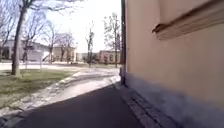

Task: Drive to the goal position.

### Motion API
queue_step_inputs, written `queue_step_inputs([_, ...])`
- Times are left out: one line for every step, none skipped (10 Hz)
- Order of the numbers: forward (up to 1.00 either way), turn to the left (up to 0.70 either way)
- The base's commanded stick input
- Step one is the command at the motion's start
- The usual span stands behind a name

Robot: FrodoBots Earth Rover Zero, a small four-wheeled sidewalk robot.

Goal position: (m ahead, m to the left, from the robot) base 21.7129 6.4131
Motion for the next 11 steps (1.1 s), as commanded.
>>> queue_step_inputs([0.85, 0.34])
queue_step_inputs([0.85, 0.34])
queue_step_inputs([0.85, 0.34])
queue_step_inputs([0.85, 0.34])
queue_step_inputs([0.85, 0.29])
queue_step_inputs([0.85, 0.21])
queue_step_inputs([0.85, 0.0])
queue_step_inputs([0.85, 0.0])
queue_step_inputs([0.85, 0.0])
queue_step_inputs([0.85, 0.0])
queue_step_inputs([0.85, 0.0])
